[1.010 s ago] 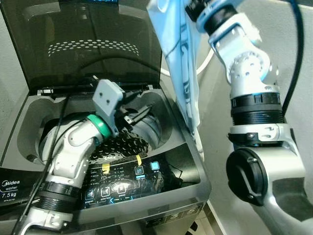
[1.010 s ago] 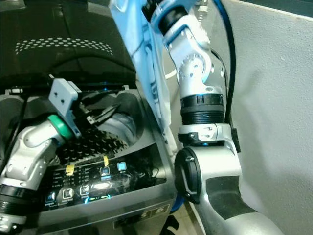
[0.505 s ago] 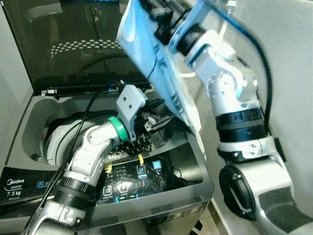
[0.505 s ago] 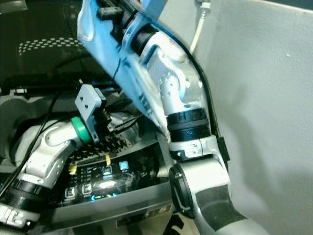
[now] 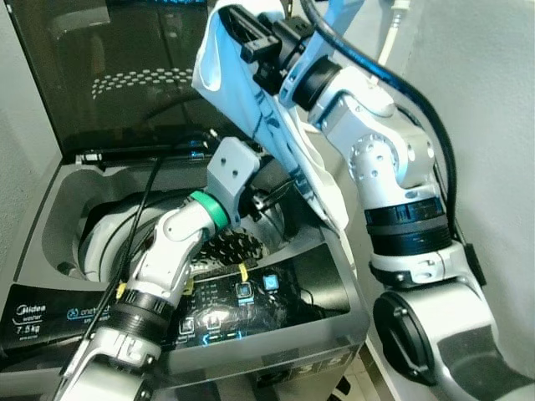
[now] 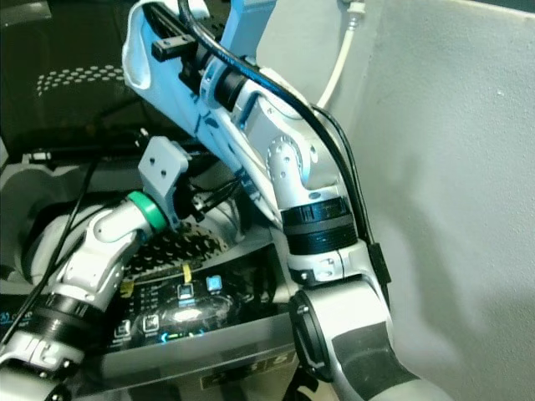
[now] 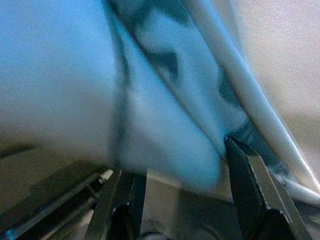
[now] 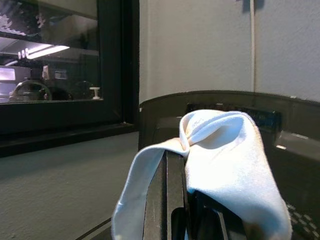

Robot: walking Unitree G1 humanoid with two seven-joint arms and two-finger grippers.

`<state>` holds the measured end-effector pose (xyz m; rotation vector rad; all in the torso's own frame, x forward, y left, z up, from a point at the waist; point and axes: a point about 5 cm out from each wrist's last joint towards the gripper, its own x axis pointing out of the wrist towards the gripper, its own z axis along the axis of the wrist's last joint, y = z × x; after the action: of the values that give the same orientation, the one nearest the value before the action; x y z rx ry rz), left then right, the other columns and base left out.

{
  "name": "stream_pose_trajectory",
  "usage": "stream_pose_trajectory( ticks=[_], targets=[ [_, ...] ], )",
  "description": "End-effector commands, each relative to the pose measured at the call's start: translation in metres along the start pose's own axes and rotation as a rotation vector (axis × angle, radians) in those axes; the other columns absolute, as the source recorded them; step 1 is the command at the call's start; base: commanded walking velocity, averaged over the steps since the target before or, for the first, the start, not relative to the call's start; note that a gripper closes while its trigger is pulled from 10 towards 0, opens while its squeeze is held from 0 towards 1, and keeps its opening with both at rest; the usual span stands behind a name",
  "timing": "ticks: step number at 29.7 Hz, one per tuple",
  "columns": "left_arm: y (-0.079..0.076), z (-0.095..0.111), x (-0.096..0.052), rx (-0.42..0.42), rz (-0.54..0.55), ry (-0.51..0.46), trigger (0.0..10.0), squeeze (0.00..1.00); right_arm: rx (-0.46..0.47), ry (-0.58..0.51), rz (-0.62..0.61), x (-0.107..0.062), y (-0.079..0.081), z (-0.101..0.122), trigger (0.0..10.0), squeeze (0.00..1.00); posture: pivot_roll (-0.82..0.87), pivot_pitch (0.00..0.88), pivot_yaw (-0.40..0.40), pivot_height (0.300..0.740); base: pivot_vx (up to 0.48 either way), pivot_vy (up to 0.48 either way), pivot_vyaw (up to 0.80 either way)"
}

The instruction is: Clothes washing

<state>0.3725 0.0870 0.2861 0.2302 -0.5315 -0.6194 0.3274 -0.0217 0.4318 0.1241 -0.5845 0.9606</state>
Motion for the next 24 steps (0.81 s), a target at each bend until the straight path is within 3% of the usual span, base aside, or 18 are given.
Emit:
stream_pose_trajectory(
  ticks=[1,8,9,12,13,15,18,24],
  targets=[
    [0.003,-0.004,0.002,-0.024,0.032,0.001,10.0,0.0,0.024,-0.016,0.043,0.0,0.009,0.002,10.0,0.0,0.03,0.018,0.078,0.74,0.0,0.0,0.0],
    [0.006,-0.007,0.007,-0.061,0.064,0.001,10.0,0.0,0.044,-0.001,0.058,-0.005,0.011,-0.002,10.0,0.0,0.02,0.018,0.093,0.74,0.0,0.0,0.0],
    [0.007,-0.007,0.007,-0.063,0.067,0.002,5.8,0.0,0.045,0.001,0.06,-0.007,0.01,-0.002,10.0,0.0,0.02,0.018,0.095,0.74,0.0,0.0,0.0],
    [0.007,-0.007,0.007,-0.063,0.067,0.002,5.8,0.0,0.045,0.001,0.06,-0.007,0.01,-0.002,10.0,0.0,0.02,0.018,0.095,0.74,0.0,0.0,0.0],
    [0.009,-0.008,0.003,-0.046,0.061,0.013,10.0,0.0,0.047,-0.004,0.031,-0.012,0.005,-0.002,10.0,0.0,0.02,0.012,0.107,0.74,0.0,0.0,0.0],
    [0.013,-0.007,-0.003,-0.025,0.068,0.015,10.0,0.0,0.08,-0.028,-0.005,-0.016,-0.004,0.001,10.0,0.0,0.02,0.011,0.103,0.74,0.0,0.0,0.0],
    [0.039,0.001,-0.038,0.055,0.246,0.015,10.0,0.0,0.104,-0.046,-0.009,0.008,-0.003,-0.001,10.0,0.0,0.04,0.0,0.04,0.74,0.0,0.0,0.0],
    [0.031,-0.014,-0.069,0.059,0.322,0.036,10.0,0.0,0.138,-0.104,-0.01,0.052,0.013,0.015,10.0,0.0,0.06,0.0,-0.026,0.74,0.0,0.0,0.0]
  ],
)
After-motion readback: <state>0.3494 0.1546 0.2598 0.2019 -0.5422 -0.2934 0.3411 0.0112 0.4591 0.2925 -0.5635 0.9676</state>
